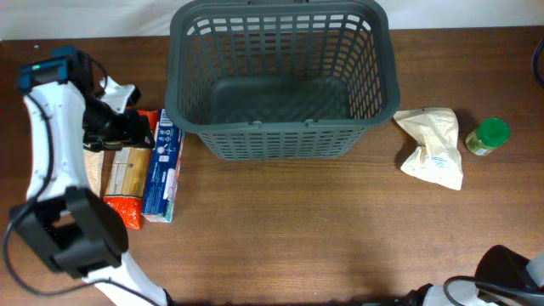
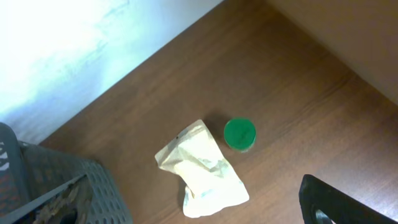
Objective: Pack container
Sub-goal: 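Grasp the blue box with the left gripper and lift it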
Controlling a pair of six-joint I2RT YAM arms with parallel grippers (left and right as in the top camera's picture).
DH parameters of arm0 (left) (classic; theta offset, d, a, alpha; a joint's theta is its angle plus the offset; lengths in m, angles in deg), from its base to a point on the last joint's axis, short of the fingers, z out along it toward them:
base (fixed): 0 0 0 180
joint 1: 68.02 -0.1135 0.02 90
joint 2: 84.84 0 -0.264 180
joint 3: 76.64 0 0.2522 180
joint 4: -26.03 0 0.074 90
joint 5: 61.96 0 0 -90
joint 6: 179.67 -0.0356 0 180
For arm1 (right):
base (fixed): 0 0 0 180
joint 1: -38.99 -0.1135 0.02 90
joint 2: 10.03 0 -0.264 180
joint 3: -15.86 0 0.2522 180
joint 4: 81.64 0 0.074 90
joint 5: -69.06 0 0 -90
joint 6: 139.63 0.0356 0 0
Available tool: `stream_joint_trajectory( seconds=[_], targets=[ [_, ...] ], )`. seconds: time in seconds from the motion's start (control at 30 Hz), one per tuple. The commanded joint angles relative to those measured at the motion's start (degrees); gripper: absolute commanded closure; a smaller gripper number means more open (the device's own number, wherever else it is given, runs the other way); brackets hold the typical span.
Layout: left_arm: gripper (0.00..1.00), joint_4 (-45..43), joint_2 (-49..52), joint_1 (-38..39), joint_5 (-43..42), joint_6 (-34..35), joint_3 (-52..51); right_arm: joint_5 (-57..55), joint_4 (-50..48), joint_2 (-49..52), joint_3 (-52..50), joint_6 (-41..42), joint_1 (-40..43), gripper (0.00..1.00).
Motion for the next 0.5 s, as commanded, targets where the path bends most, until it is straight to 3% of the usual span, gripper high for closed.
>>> stream_joint_trajectory(
  seconds=[0.0,0.2,0.47],
  targets=[
    [0.31,-0.6,5.4,-0.2,-1.8,-3.1,-0.4,-0.5,0.5,0.0,0.3,-0.2,0.4,0.01],
    [0.31,-2.3,10.1,1.7,-1.0,-4.9,-0.4,-0.5,0.6,0.0,0.3,-0.2,0.4,0.01],
    [0.31,-9.8,10.5,9.0,12.6,-4.7,-1.2,-0.5,0.6,0.0,0.3,-0.2,0.4,0.01]
  ],
)
